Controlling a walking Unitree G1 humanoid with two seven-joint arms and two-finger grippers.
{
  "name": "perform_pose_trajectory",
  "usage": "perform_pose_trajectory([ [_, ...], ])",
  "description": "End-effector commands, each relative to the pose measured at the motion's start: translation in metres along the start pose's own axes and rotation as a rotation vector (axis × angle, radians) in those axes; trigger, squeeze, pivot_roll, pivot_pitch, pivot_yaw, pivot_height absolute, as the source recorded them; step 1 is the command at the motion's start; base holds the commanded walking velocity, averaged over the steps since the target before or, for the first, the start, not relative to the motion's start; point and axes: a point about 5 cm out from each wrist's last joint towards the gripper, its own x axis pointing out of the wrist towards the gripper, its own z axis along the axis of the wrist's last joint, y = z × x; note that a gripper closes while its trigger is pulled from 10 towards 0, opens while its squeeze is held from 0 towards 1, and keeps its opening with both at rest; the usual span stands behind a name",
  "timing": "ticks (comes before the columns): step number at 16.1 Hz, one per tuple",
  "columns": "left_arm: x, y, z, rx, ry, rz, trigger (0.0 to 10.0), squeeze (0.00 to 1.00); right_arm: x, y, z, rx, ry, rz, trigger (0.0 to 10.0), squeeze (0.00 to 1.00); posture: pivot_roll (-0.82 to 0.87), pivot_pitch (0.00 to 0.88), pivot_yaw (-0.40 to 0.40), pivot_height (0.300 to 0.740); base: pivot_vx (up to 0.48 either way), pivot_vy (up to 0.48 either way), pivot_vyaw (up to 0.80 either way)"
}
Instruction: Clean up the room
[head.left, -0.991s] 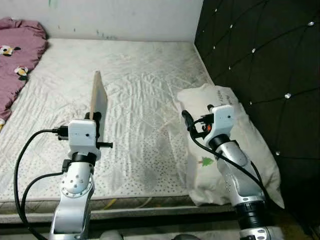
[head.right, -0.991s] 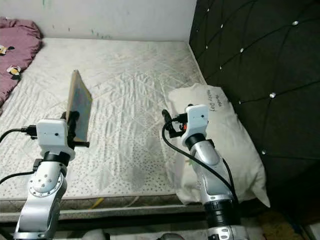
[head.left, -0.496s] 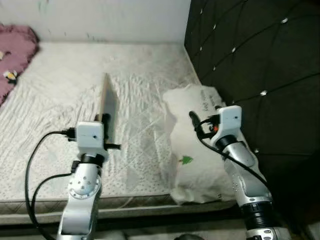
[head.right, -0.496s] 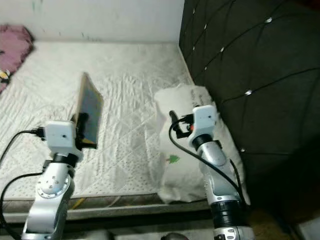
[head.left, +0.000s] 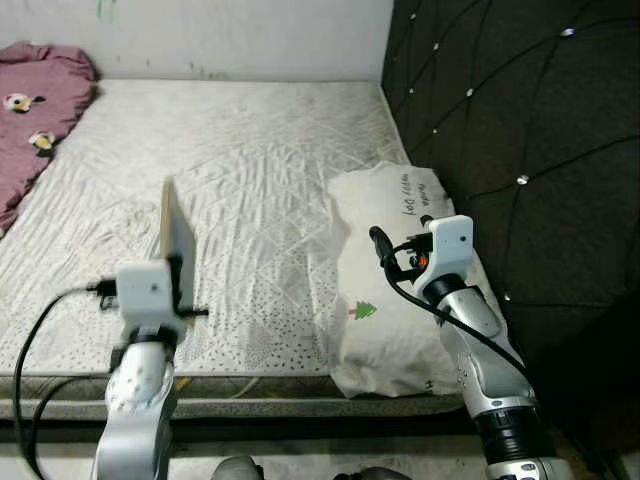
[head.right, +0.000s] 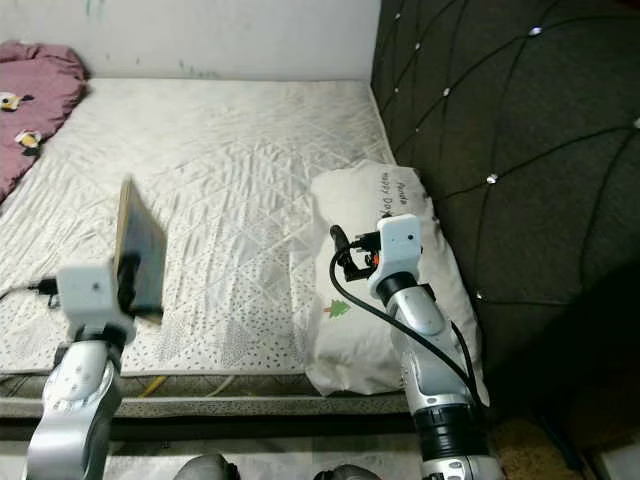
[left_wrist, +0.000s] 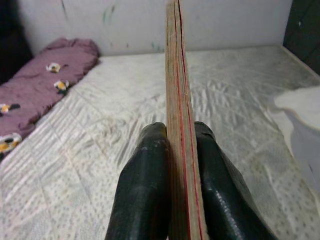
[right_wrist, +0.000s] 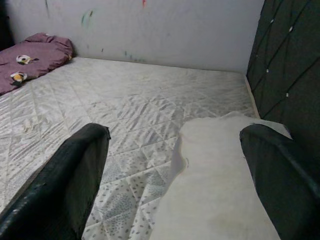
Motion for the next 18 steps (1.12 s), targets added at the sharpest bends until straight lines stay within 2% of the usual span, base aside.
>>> perform_pose_trajectory([
  [1,-0.003,0.004,0.012,-0.011,-0.076,0.0,10.0,0.0,-0.003,-0.004,0.001,0.009,-0.007,-0.027,10.0,0.0,-0.02,0.0,0.009,0.74,0.0,0.0,0.0],
  [3,-0.008,0.005,0.008,-0.018,-0.07,-0.011,10.0,0.0,-0.004,-0.005,-0.002,0.014,0.004,-0.029,10.0,0.0,-0.01,0.0,0.011,0.74,0.0,0.0,-0.22],
  [6,-0.007,0.009,0.012,-0.009,-0.107,-0.008,10.0,0.0,-0.002,-0.005,0.0,0.014,0.002,-0.025,10.0,0.0,-0.01,0.0,0.004,0.74,0.0,0.0,-0.74],
  [8,-0.003,0.002,0.018,-0.055,-0.113,-0.044,10.0,0.0,0.001,-0.003,0.002,0.006,-0.001,-0.009,10.0,0.0,0.0,0.0,-0.021,0.74,0.0,0.0,0.0],
  [9,-0.002,0.0,0.021,-0.03,-0.131,-0.044,10.0,0.0,0.002,-0.002,0.002,0.006,0.0,-0.003,10.0,0.0,0.01,0.0,-0.029,0.74,0.0,0.0,0.0],
  [14,-0.003,0.001,0.023,-0.081,-0.135,-0.032,10.0,0.0,0.003,-0.003,0.002,0.001,0.006,0.002,10.0,0.0,0.01,0.0,-0.032,0.74,0.0,0.0,0.0],
  [18,0.0,0.0,0.023,-0.084,-0.125,-0.019,10.0,0.0,0.004,-0.003,0.004,0.005,0.002,0.004,10.0,0.0,0.0,0.016,-0.032,0.683,0.0,0.0,0.0],
])
